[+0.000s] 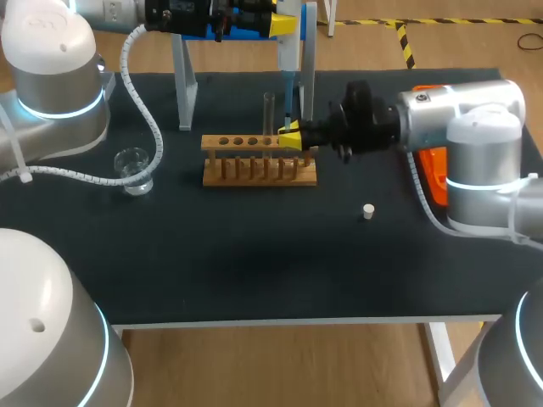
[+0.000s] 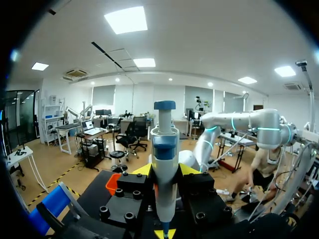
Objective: Invert the test tube, pick up the pipette, mount the tip to pipette, aspirate from beaker and dispense into the tube, eject the tip, return the pipette, and cap with the stopper.
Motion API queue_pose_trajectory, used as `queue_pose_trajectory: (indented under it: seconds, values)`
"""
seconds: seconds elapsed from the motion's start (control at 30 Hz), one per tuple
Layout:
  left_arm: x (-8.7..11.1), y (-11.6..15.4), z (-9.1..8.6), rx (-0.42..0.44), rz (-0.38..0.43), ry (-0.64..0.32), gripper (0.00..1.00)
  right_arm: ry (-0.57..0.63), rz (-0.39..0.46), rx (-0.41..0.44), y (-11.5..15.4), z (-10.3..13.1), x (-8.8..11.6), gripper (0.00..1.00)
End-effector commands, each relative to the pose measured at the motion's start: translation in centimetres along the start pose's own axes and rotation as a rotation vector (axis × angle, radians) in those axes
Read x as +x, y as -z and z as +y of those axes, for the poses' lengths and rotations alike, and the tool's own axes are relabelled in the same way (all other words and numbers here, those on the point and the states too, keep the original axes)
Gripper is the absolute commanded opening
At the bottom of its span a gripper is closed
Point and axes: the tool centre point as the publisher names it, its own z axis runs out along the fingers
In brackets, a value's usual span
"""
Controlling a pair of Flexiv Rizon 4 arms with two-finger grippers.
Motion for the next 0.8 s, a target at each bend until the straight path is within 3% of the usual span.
queue_pose_trajectory:
  seconds: [0.03, 0.8]
  values:
    - [-0.02, -0.05, 0.02, 0.003, -0.001, -0.001, 0.0, 0.0, -0.005, 0.005, 0.26, 0.28, 0.3, 0.0]
    - [-0.02, -0.05, 0.02, 0.003, -0.001, -0.001, 0.0, 0.002, -0.001, 0.01, 0.25, 0.68, 0.25, 0.0]
